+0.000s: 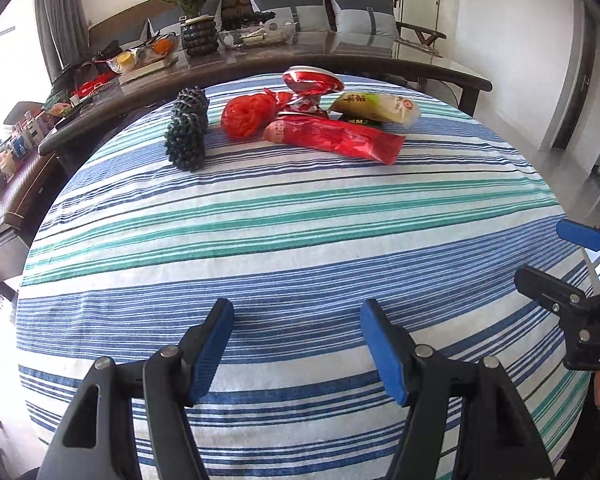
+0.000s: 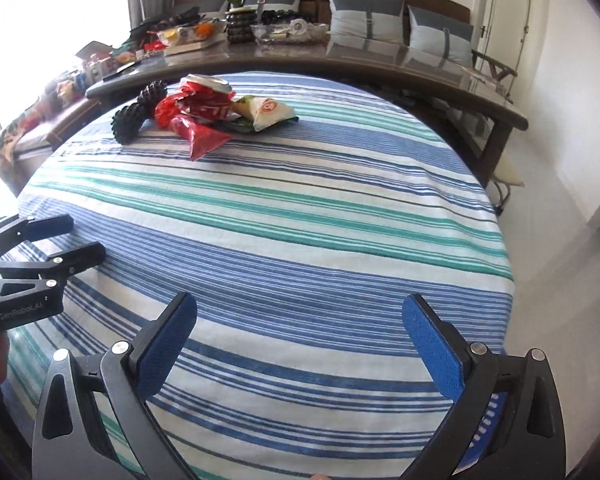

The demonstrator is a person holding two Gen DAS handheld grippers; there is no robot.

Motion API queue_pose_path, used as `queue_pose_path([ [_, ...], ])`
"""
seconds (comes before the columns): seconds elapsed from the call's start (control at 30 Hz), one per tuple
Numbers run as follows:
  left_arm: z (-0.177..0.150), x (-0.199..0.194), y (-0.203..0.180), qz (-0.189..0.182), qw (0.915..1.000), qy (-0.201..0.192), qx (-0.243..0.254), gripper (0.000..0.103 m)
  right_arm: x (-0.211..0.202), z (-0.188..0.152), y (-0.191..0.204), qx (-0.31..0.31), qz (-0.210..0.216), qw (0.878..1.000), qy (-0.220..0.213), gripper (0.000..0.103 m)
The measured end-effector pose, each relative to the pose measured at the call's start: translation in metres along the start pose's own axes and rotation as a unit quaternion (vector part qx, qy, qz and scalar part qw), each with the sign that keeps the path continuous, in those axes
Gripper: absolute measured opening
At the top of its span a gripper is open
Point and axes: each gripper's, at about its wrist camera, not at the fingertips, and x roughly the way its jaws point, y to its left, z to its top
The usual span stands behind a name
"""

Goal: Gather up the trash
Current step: 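Move both tools back over the table, then grasp the black netted bundle with the left gripper and lift it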

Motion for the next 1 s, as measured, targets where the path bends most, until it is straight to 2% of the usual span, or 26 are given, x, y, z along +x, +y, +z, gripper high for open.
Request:
queue_pose_path([
  [0.17,0.0,0.0,0.015,-0.001,0.9998,-0.004,-0.021,0.071,0.037,0.016,0.028,-0.013,0.001,0.999,0.029,0.102],
  [0.43,0.005,0.002,0.019,-0.001,0.9998,0.001,-0.022,0.072,0.037,0.017,0.027,0.001,0.012,0.999,0.032,0.103],
  [0.53,0.027,0.008,0.041,-0.008,0.9982,0.01,-0.059,0.072,0.037,0.017,0.027,0.001,0.012,0.999,0.032,0.103],
  [0.6,0.049,0.006,0.064,-0.024,0.9942,-0.015,-0.104,0.072,0.037,0.017,0.027,0.001,0.012,0.999,0.032,0.103],
  [0.67,0.075,0.008,0.081,-0.038,0.991,-0.038,-0.122,0.072,0.037,0.017,0.028,0.001,0.012,0.999,0.032,0.103],
  [0.73,0.101,0.024,0.092,-0.04,0.9919,-0.036,-0.115,0.072,0.037,0.018,0.027,0.001,0.012,0.999,0.033,0.103],
  [0.83,0.127,0.054,0.101,-0.019,0.995,-0.012,-0.097,0.072,0.037,0.018,0.027,0.001,0.012,0.999,0.033,0.103],
  [0.9,0.137,0.07,0.106,-0.01,0.9956,0.002,-0.093,0.072,0.037,0.017,0.027,0.001,0.012,0.999,0.033,0.103],
  [1.0,0.142,0.078,0.111,-0.012,0.9954,-0.006,-0.095,0.068,0.037,0.017,0.027,0.001,0.012,0.999,0.033,0.103],
])
